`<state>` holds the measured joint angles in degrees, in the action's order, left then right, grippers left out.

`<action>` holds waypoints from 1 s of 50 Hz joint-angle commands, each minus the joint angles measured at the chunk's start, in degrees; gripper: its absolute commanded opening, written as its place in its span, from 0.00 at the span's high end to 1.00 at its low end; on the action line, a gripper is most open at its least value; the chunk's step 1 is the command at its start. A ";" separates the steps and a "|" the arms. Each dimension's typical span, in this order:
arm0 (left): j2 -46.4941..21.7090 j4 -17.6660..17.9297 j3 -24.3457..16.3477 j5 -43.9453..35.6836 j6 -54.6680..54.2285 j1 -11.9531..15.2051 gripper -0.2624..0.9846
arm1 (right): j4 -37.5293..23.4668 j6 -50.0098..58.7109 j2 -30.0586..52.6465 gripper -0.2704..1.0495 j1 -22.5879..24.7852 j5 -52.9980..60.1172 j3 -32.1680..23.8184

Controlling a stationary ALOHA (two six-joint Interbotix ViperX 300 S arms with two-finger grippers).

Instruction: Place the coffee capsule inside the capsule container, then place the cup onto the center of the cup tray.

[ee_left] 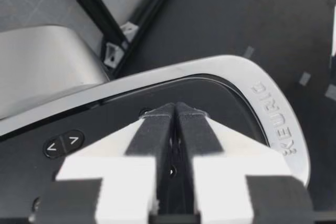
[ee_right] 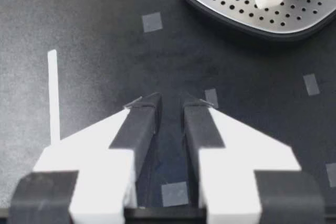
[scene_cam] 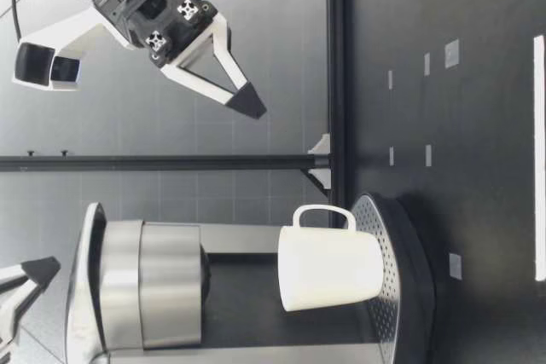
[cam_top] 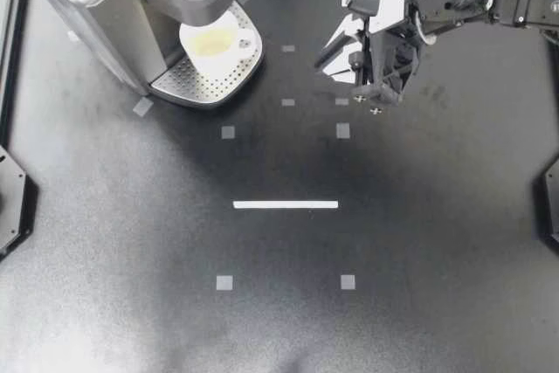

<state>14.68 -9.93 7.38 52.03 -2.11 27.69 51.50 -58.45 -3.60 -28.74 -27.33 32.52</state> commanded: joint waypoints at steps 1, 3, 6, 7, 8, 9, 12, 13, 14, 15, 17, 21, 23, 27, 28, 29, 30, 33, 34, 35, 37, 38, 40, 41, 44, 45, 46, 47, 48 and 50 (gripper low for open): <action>0.53 -0.09 -1.14 -0.18 -0.09 -0.09 0.71 | 0.18 -0.18 -1.32 0.57 0.26 0.26 -0.88; 0.44 -0.09 -1.05 -0.18 -0.09 -0.09 0.71 | 0.18 -0.26 -1.32 0.57 0.26 0.26 -0.88; 0.26 -0.09 -0.97 -0.18 0.00 -0.09 0.71 | 0.18 -0.44 -1.32 0.57 0.26 0.09 -0.79; 0.26 -0.09 -1.05 -0.18 0.00 -0.09 0.71 | 0.18 -0.44 -1.23 0.57 0.26 0.09 -0.88; 0.18 -0.18 -0.97 -0.18 0.00 -0.09 0.71 | 0.18 -0.53 -1.32 0.57 0.26 0.09 -0.88; 0.00 -0.18 -0.97 -0.18 0.00 -0.09 0.71 | 0.18 -0.53 -1.23 0.57 0.26 0.09 -0.88; -0.26 -0.26 -0.97 -0.18 0.00 -0.09 0.71 | 0.18 -0.44 -1.23 0.57 0.26 0.00 -0.88; -0.35 -0.18 -0.88 -0.18 0.00 -0.09 0.71 | 0.18 -0.44 -1.23 0.57 0.26 -0.09 -0.88; -0.44 -0.18 -0.88 -0.18 0.00 -0.09 0.71 | 0.18 -0.44 -1.14 0.57 0.26 -0.09 -0.88; -0.70 -0.26 -0.88 -0.18 0.00 -0.09 0.71 | 0.18 -0.44 -1.23 0.57 0.26 -0.18 -0.79; -0.88 -0.26 -0.88 -0.18 0.00 -0.09 0.71 | 0.18 -0.44 -1.23 0.57 0.26 -0.09 -0.70; -1.05 -0.26 -0.70 0.00 0.09 -0.09 0.71 | 0.18 -0.44 -1.32 0.57 0.26 -0.18 -0.62; -1.05 -0.26 -0.53 0.18 0.09 -0.09 0.71 | 0.18 -0.44 -1.32 0.57 0.26 -0.09 -0.53; -1.14 -0.26 -0.09 0.62 0.00 -0.09 0.71 | 0.18 -0.44 -1.23 0.57 0.26 -0.18 -0.53; -1.14 -0.26 0.00 0.79 0.00 -0.09 0.71 | 0.18 -0.44 -1.14 0.57 0.26 -0.09 -0.44; -1.14 -0.26 0.18 1.05 -0.09 -0.09 0.71 | 0.26 -0.44 -1.23 0.57 0.26 -0.09 -0.44; -1.05 -0.26 0.26 1.32 -0.18 -0.09 0.71 | 0.26 -0.44 -1.14 0.57 0.26 -0.09 -0.53; -1.05 -0.26 0.62 1.85 -0.35 -0.09 0.71 | 0.18 -0.44 -1.14 0.57 0.26 -0.18 -0.44; -1.05 -0.26 0.70 2.02 -0.44 -0.09 0.71 | 0.18 -0.44 -1.14 0.57 0.26 -0.18 -0.44; -1.05 -0.26 0.79 2.20 -0.53 -0.09 0.71 | 0.18 -0.44 -1.14 0.57 0.26 -0.18 -0.44; -1.14 -0.26 1.14 2.46 -0.62 -0.09 0.71 | 0.18 -0.44 -1.14 0.57 0.26 -0.18 -0.44; -1.14 -0.26 1.32 2.64 -0.70 -0.09 0.71 | 0.18 -0.44 -1.14 0.57 0.26 -0.18 -0.44; -1.23 -0.26 1.67 2.90 -0.70 -0.09 0.71 | 0.18 -0.44 -1.14 0.57 0.26 -0.26 -0.44; -1.32 -0.26 1.76 2.99 -0.79 -0.09 0.71 | 0.18 -0.44 -1.05 0.57 0.26 -0.26 -0.44; -1.58 -0.26 2.02 2.99 -0.88 -0.09 0.71 | 0.18 -0.44 -1.14 0.57 0.26 -0.44 -0.44; -1.67 -0.26 2.02 2.99 -0.88 -0.09 0.71 | 0.18 -0.44 -1.05 0.57 0.26 -0.44 -0.44; -1.76 -0.26 1.93 2.99 -0.97 -0.09 0.71 | 0.18 -0.44 -1.05 0.57 0.26 -0.44 -0.44; -1.85 -0.26 1.85 2.90 -0.97 -0.09 0.71 | 0.26 -0.44 -1.05 0.57 0.26 -0.44 -0.44; -1.93 -0.26 1.76 2.81 -0.97 -0.09 0.71 | 0.18 -0.44 -1.05 0.57 0.26 -0.44 -0.53; -1.93 -0.35 1.58 2.64 -0.79 -0.09 0.71 | 0.26 -0.44 -1.14 0.57 0.26 -0.53 -0.53</action>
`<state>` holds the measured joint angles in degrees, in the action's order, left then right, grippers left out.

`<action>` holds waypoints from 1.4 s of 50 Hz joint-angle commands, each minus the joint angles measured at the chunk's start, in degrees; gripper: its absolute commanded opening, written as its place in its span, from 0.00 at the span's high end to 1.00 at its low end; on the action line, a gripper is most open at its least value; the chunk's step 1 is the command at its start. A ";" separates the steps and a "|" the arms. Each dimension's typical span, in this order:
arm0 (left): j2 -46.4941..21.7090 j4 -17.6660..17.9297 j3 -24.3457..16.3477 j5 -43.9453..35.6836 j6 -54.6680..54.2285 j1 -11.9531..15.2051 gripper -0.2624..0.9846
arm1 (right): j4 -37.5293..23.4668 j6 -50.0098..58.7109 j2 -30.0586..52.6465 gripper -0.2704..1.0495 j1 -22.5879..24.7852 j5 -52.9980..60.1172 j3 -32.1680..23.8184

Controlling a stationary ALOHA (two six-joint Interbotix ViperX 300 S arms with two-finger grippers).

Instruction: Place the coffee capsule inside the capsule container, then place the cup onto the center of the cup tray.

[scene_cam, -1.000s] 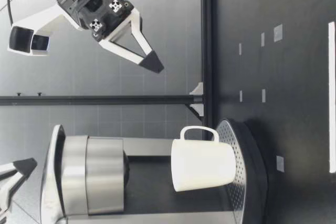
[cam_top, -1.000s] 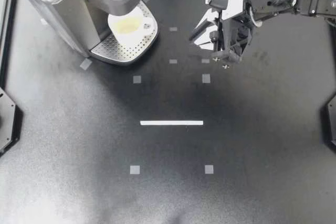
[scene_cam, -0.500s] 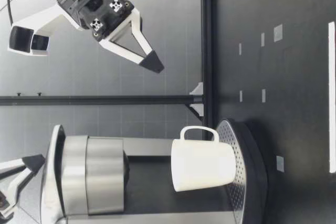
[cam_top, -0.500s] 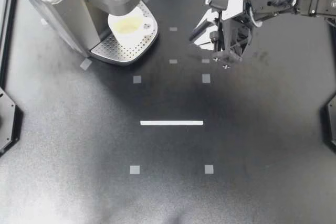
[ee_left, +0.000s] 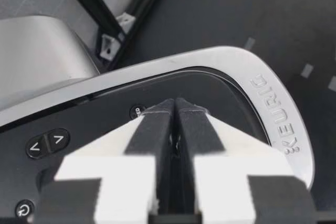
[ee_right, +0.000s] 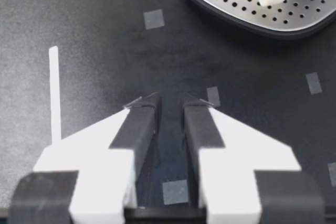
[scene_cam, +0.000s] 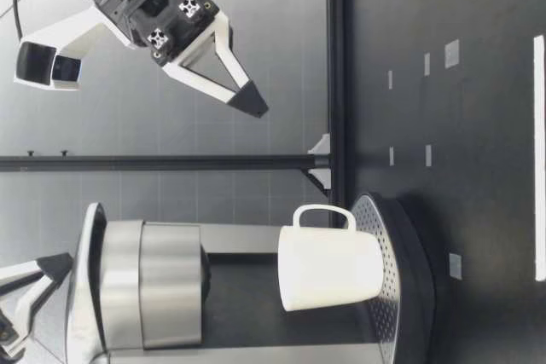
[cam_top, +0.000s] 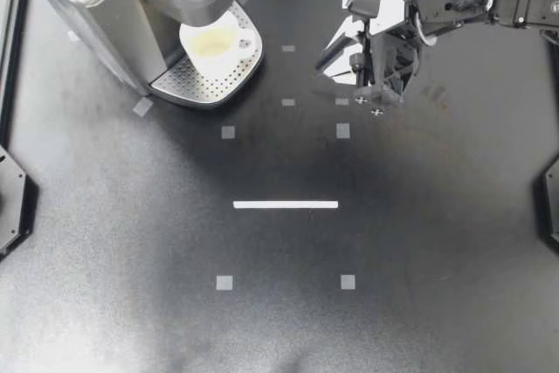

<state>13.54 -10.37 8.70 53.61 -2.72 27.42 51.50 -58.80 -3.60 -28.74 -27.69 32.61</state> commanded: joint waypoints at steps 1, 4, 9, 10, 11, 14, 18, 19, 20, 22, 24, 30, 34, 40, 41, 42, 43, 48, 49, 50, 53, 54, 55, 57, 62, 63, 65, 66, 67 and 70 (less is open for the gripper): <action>-0.79 0.18 0.18 0.97 -0.18 0.18 0.71 | 0.26 -0.09 -1.05 0.57 0.26 -0.18 -0.62; -0.79 0.09 -0.35 0.62 0.09 0.18 0.71 | 0.26 -0.09 -1.23 0.57 0.44 -0.18 -0.53; -0.62 -0.26 -1.32 0.44 0.18 0.18 0.71 | 0.26 -0.09 -1.41 0.57 0.97 -0.09 -0.53; -0.53 -0.35 -1.49 0.35 0.26 0.18 0.71 | 0.26 -0.09 -1.41 0.57 1.05 -0.09 -0.53; -0.35 -0.53 -1.85 0.18 0.26 0.18 0.71 | 0.26 -0.09 -1.49 0.57 1.14 -0.09 -0.53; 0.35 -0.70 -2.46 -0.70 0.44 0.18 0.71 | 0.26 0.00 -1.58 0.57 1.49 -0.09 -0.44; 1.93 -0.70 -2.90 -3.08 0.88 0.18 0.71 | 0.35 0.09 -1.67 0.57 1.85 -0.09 -0.44; 2.29 -0.79 -2.90 -3.87 1.05 0.18 0.71 | 0.26 0.18 -1.76 0.57 1.85 0.00 -0.44; 2.72 -0.70 -2.81 -4.57 1.23 0.18 0.71 | 0.26 0.26 -1.85 0.57 1.85 -0.09 -0.44; 3.69 -0.70 -2.37 -6.33 1.58 0.18 0.71 | 0.26 0.35 -2.02 0.57 1.85 -0.09 -0.44; 4.48 -0.70 -1.85 -7.56 2.02 0.18 0.71 | 0.26 0.35 -2.81 0.57 1.85 -0.09 -0.44; 7.29 -0.09 0.97 -11.87 2.29 -1.23 0.71 | 0.79 0.35 -5.27 0.57 1.93 0.00 -0.09; 9.14 0.26 3.78 -15.56 2.20 -3.78 0.71 | 2.37 0.00 -6.94 0.57 2.46 0.44 0.70; 11.95 0.35 8.70 -23.12 1.23 -8.70 0.71 | 4.31 -0.09 -9.14 0.57 4.13 1.76 2.11; 12.22 0.35 9.67 -24.26 1.05 -9.32 0.71 | 4.57 -0.09 -9.49 0.57 4.57 2.20 2.29; 12.66 0.35 10.46 -25.40 0.88 -9.93 0.71 | 4.75 -0.09 -9.84 0.57 5.01 2.72 2.64; 13.01 0.44 11.34 -26.54 0.70 -10.46 0.71 | 5.10 -0.09 -10.20 0.57 5.45 3.34 2.90; 14.59 0.44 15.64 -32.43 -0.88 -12.48 0.71 | 7.12 -0.09 -12.13 0.57 8.70 7.38 4.48; 14.94 0.44 16.44 -33.75 -1.23 -12.74 0.71 | 7.38 -0.09 -12.57 0.57 9.49 8.44 4.75; 15.29 0.44 17.31 -35.16 -1.67 -12.92 0.71 | 7.47 -0.09 -13.01 0.57 10.20 9.49 5.01; 16.35 0.44 20.13 -39.38 -2.72 -13.62 0.71 | 7.82 -0.09 -14.50 0.57 12.30 13.18 5.89; 16.52 0.44 20.92 -40.25 -2.99 -13.71 0.71 | 7.82 -0.09 -15.29 0.57 13.45 15.03 6.50; 16.88 0.44 21.71 -41.13 -3.25 -13.89 0.71 | 7.82 -0.09 -15.91 0.57 14.15 16.35 6.86; 17.49 0.44 23.29 -42.98 -3.69 -14.06 0.71 | 7.82 -0.09 -17.14 0.57 15.73 19.34 7.65; 18.46 0.44 26.81 -48.52 -3.34 -15.21 0.71 | 8.00 0.35 -19.69 0.57 19.60 26.89 9.67; 18.72 0.44 27.42 -49.75 -3.25 -15.56 0.71 | 8.00 0.35 -20.21 0.57 20.48 28.30 10.11; 18.98 0.35 28.48 -52.12 -3.25 -16.08 0.71 | 7.91 0.35 -21.18 0.57 22.06 31.29 10.81; 19.16 0.35 29.00 -53.00 -3.25 -16.35 0.71 | 7.91 0.44 -21.62 0.57 22.76 32.70 11.16; 19.25 0.44 29.53 -53.96 -3.25 -16.52 0.71 | 8.00 0.44 -22.06 0.57 23.55 34.01 11.43; 19.51 0.44 31.11 -56.87 -3.34 -16.96 0.71 | 8.00 0.79 -23.29 0.57 25.49 37.44 12.22</action>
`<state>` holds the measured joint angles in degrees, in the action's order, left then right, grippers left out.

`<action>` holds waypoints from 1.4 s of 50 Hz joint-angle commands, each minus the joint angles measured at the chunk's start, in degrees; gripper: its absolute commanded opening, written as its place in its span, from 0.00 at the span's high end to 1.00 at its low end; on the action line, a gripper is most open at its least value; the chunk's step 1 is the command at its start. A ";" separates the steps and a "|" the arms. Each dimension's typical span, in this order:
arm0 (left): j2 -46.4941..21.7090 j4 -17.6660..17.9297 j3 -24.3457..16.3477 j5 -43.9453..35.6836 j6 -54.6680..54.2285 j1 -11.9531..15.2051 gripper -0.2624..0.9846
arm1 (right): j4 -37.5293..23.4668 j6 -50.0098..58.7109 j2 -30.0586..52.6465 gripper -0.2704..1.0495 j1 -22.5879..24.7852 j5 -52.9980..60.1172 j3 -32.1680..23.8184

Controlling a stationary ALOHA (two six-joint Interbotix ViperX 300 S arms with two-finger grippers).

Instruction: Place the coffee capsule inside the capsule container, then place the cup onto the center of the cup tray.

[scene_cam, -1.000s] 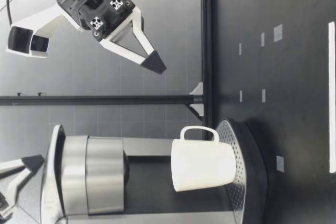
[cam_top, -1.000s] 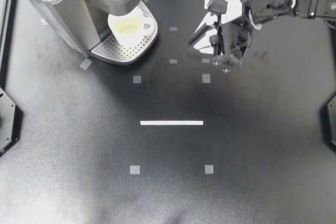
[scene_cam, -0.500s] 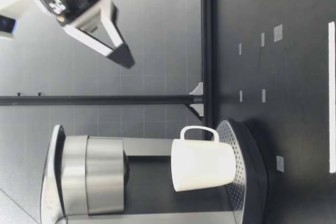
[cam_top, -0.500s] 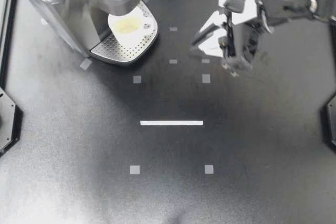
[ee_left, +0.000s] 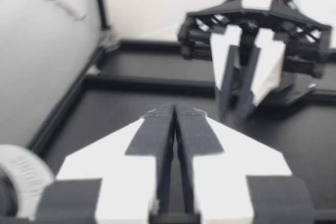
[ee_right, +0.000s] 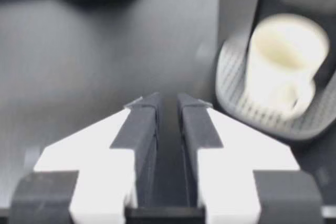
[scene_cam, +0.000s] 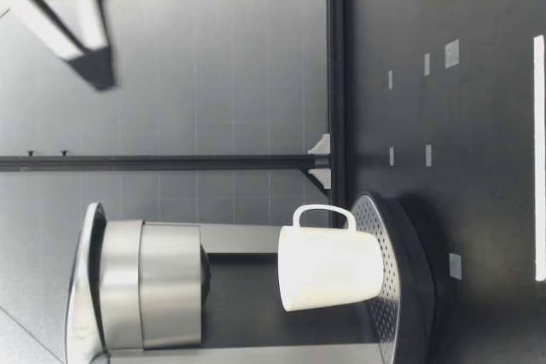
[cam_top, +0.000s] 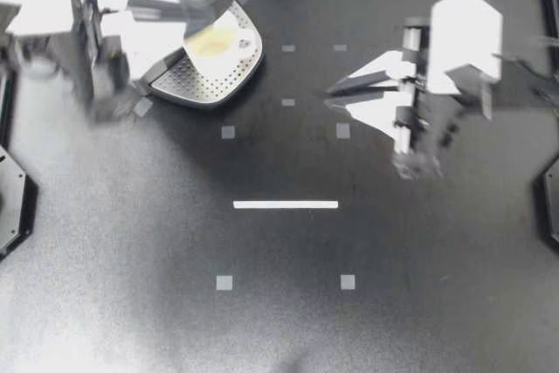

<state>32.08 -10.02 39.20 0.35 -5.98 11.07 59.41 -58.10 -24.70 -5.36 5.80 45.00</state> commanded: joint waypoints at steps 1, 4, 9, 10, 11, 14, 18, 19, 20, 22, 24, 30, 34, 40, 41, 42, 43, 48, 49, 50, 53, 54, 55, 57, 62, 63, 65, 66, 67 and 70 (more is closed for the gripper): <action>0.97 0.09 1.05 -4.22 0.00 -0.70 0.71 | 0.00 0.35 -2.81 0.57 3.16 5.36 0.26; 0.97 0.00 2.02 -5.80 0.00 -1.23 0.71 | 0.00 1.05 -3.87 0.57 5.01 8.09 0.97; 0.88 0.09 3.34 -8.00 0.09 -2.20 0.71 | -0.18 2.11 -5.36 0.57 7.47 11.34 1.76; 0.88 0.09 3.60 -8.53 0.09 -2.46 0.71 | -0.26 2.29 -5.54 0.57 8.00 11.87 1.93; 0.88 0.09 3.69 -8.96 0.00 -2.64 0.71 | -0.44 2.46 -5.80 0.57 8.26 12.39 2.02; 0.88 0.09 4.31 -10.20 0.00 -2.99 0.71 | -0.79 2.99 -6.59 0.57 9.05 13.36 2.29; 0.79 0.09 5.62 -11.78 -0.18 -3.16 0.71 | -1.49 3.87 -7.38 0.58 9.58 14.15 2.46; 0.79 0.09 5.89 -12.13 -0.18 -3.25 0.71 | -1.76 4.04 -7.56 0.58 9.58 14.33 2.55; 0.79 0.09 6.15 -12.57 -0.35 -3.25 0.71 | -1.85 4.22 -7.73 0.58 9.58 14.41 2.55; 0.79 0.09 6.77 -13.54 -0.53 -3.25 0.71 | -2.11 4.48 -7.91 0.58 9.58 14.59 2.64; 0.79 0.09 7.29 -14.68 -0.53 -3.25 0.71 | -2.46 4.75 -8.09 0.58 9.58 14.77 2.64; 0.62 0.09 8.70 -17.14 -0.70 -3.25 0.71 | -2.90 4.83 -8.35 0.58 9.58 14.85 2.64; 0.35 0.09 9.05 -17.67 -0.70 -3.25 0.71 | -2.90 4.92 -8.35 0.58 9.58 14.94 2.64; 0.00 0.09 9.23 -18.11 -0.62 -3.25 0.71 | -2.90 4.92 -8.35 0.59 9.58 14.94 2.64; 0.00 0.09 9.23 -18.11 -0.62 -3.25 0.71 | -2.90 4.92 -8.35 0.59 9.58 14.94 2.72; -0.18 0.09 9.23 -18.11 -0.62 -3.25 0.71 | -2.90 4.92 -8.35 0.59 9.58 14.94 2.72; -0.26 0.09 9.32 -18.11 -0.62 -3.25 0.71 | -2.90 4.92 -8.35 0.59 9.58 15.03 2.72; -0.70 0.09 9.23 -18.46 -0.44 -3.25 0.71 | -3.08 4.92 -8.35 0.59 9.58 15.47 2.99; -0.79 0.09 9.32 -18.54 -0.35 -3.25 0.71 | -3.08 4.92 -8.44 0.59 9.58 15.56 2.99; -0.97 0.09 9.40 -18.90 0.00 -3.25 0.71 | -3.08 4.92 -8.53 0.59 9.58 15.73 2.99; -1.41 0.09 9.49 -19.95 0.62 -3.25 0.71 | -3.08 4.92 -8.61 0.59 9.58 15.82 3.08; -1.49 0.09 9.58 -20.57 0.53 -3.25 0.71 | -3.08 4.92 -8.70 0.59 9.58 15.82 3.08; -1.58 0.09 9.67 -21.01 0.53 -3.25 0.71 | -3.08 4.92 -8.70 0.59 9.58 15.82 3.08; -1.76 0.09 9.93 -21.97 0.35 -3.16 0.71 | -3.08 4.92 -8.88 0.59 9.58 15.91 3.16; -2.11 0.09 10.46 -24.08 0.26 -3.25 0.71 | -3.08 5.01 -9.40 0.59 9.58 16.26 3.69; -2.11 0.09 10.55 -24.35 0.18 -3.25 0.71 | -3.08 5.01 -9.49 0.59 9.58 16.35 3.78; -2.11 0.09 10.63 -24.79 0.00 -3.25 0.71 | -3.08 5.10 -9.76 0.59 9.58 16.61 3.96; -2.11 0.09 10.63 -24.87 0.00 -3.25 0.71 | -3.08 5.10 -9.93 0.59 9.58 16.88 4.04; -2.02 0.09 10.72 -24.96 0.00 -3.25 0.71 | -3.08 5.10 -9.93 0.59 9.58 16.88 4.13; -2.02 0.09 10.63 -25.22 0.00 -3.25 0.71 | -3.08 5.10 -10.28 0.59 9.58 17.14 4.22</action>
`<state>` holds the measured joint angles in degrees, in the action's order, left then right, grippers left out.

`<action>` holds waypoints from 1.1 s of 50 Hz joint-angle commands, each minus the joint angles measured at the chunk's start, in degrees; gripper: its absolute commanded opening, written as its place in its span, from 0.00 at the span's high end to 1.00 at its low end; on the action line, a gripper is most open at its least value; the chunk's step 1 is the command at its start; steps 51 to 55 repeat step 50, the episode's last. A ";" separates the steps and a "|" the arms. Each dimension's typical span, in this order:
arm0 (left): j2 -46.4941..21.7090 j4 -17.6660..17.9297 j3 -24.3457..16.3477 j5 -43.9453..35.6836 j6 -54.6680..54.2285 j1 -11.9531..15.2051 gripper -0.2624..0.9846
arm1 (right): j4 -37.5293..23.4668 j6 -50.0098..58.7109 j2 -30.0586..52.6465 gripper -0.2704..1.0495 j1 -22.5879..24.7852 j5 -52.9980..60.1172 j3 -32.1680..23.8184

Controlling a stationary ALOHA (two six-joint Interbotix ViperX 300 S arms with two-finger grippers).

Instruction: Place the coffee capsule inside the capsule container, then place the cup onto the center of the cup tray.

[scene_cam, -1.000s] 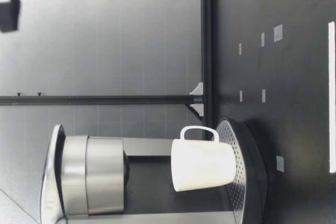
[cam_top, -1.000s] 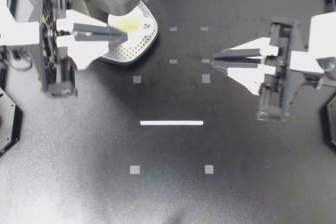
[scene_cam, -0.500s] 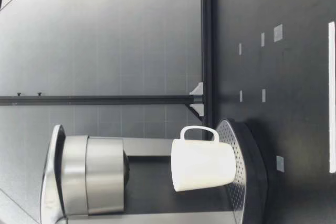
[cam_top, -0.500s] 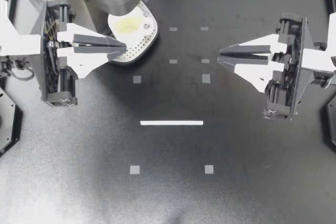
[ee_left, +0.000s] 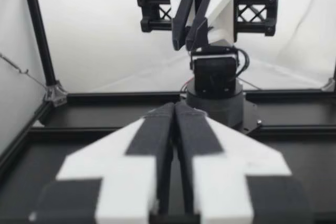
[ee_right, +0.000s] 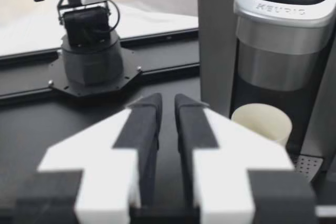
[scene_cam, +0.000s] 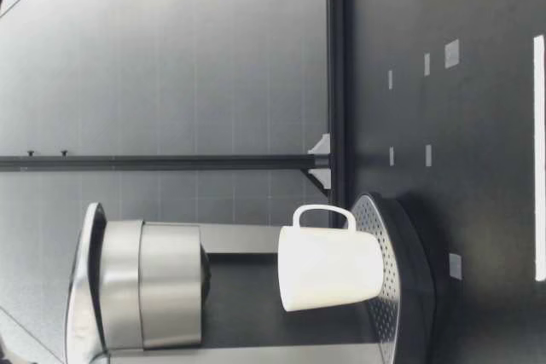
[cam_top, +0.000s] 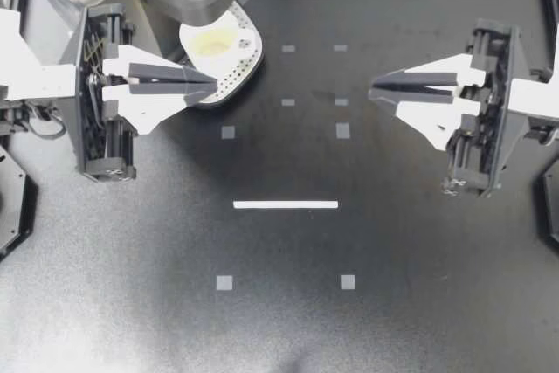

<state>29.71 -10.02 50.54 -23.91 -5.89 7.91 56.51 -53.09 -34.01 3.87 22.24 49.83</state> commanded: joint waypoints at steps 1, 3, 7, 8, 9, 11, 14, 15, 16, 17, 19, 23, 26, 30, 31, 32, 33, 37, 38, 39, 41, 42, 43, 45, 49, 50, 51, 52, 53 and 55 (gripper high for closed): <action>0.35 0.09 -0.79 -1.05 -0.09 -0.09 0.71 | -0.18 0.09 -1.05 0.59 0.35 0.70 -0.53; 0.44 0.09 -0.79 -1.05 -0.09 -0.09 0.71 | -0.18 0.18 -1.14 0.59 0.35 0.70 -0.53; 0.62 0.09 -0.97 -1.14 -0.09 -0.09 0.71 | -0.18 0.18 -1.14 0.59 0.35 0.70 -0.53; 0.70 0.09 -1.05 -1.14 -0.09 -0.09 0.71 | -0.18 0.18 -1.05 0.59 0.35 0.70 -0.53; 0.70 0.09 -1.05 -1.14 -0.09 -0.09 0.71 | -0.18 0.18 -1.05 0.59 0.44 0.70 -0.44; 0.88 0.09 -1.05 -1.14 -0.09 -0.09 0.71 | -0.18 0.26 -0.79 0.59 0.35 0.70 -0.44; 1.14 0.09 -1.14 -1.23 -0.18 -0.09 0.71 | -0.18 0.44 -0.53 0.59 0.35 0.70 -0.44; 1.32 0.09 -1.14 -1.14 -0.18 0.00 0.71 | -0.18 0.53 -0.53 0.59 0.35 0.70 -0.44; 1.41 0.09 -1.14 -1.14 -0.18 0.00 0.71 | -0.18 0.53 -0.44 0.59 0.35 0.70 -0.44; 1.49 0.09 -1.14 -1.14 -0.18 -0.09 0.71 | -0.18 0.70 -0.35 0.59 0.35 0.70 -0.44; 1.67 0.09 -1.05 -1.14 -0.18 -0.09 0.71 | -0.18 0.88 -0.26 0.59 0.35 0.70 -0.53; 1.93 0.09 -1.05 -1.14 -0.18 -0.09 0.71 | -0.18 1.05 -0.26 0.59 0.35 0.70 -0.44; 2.11 0.09 -1.05 -1.14 -0.18 -0.09 0.71 | -0.18 1.05 -0.35 0.59 0.35 0.70 -0.44; 2.11 0.09 -1.05 -1.23 -0.09 0.00 0.71 | -0.18 1.05 -0.35 0.59 0.35 0.70 -0.44; 2.11 0.09 -1.05 -1.14 -0.09 -0.09 0.71 | -0.18 1.05 -0.35 0.59 0.35 0.70 -0.44; 2.11 0.09 -1.14 -1.14 -0.09 -0.09 0.71 | -0.18 1.05 -0.35 0.59 0.35 0.70 -0.44; 2.11 0.09 -1.14 -1.23 -0.09 -0.09 0.71 | -0.18 1.05 -0.35 0.59 0.35 0.70 -0.44; 2.11 0.09 -1.14 -1.23 -0.09 -0.09 0.71 | -0.18 1.05 -0.35 0.59 0.35 0.70 -0.44; 2.11 0.09 -1.14 -1.14 0.00 -0.09 0.71 | -0.18 1.05 -0.35 0.59 0.35 0.70 -0.44; 2.11 0.09 -1.14 -1.23 0.00 -0.09 0.71 | -0.18 1.05 -0.35 0.59 0.35 0.70 -0.44; 2.11 0.09 -1.14 -1.23 0.00 -0.09 0.71 | -0.18 0.97 -0.26 0.59 0.35 0.70 -0.44; 2.11 0.09 -1.05 -1.14 0.00 0.00 0.71 | -0.18 0.97 -0.26 0.59 0.35 0.70 -0.44; 2.11 0.09 -1.05 -1.23 0.00 0.00 0.71 | -0.18 1.05 -0.26 0.59 0.35 0.70 -0.44; 2.11 0.09 -0.97 -1.23 0.00 -0.09 0.71 | -0.18 0.97 -0.26 0.59 0.35 0.70 -0.44; 2.11 0.09 -0.88 -1.14 0.09 -0.09 0.71 | -0.18 0.97 -0.26 0.59 0.35 0.70 -0.35; 2.20 0.09 -0.88 -1.23 0.09 -0.09 0.71 | -0.26 0.97 -0.35 0.59 0.35 0.79 -0.35; 2.20 0.09 -0.88 -1.23 0.09 -0.09 0.71 | -0.26 0.97 -0.35 0.59 0.35 0.79 -0.35; 2.20 0.09 -0.88 -1.23 0.09 -0.09 0.71 | -0.26 0.97 -0.35 0.59 0.35 0.79 -0.35; 2.20 0.09 -0.88 -1.23 0.09 -0.09 0.71 | -0.26 0.97 -0.35 0.59 0.35 0.79 -0.35; 2.20 0.09 -0.88 -1.23 0.09 -0.09 0.71 | -0.26 0.97 -0.35 0.59 0.35 0.79 -0.35</action>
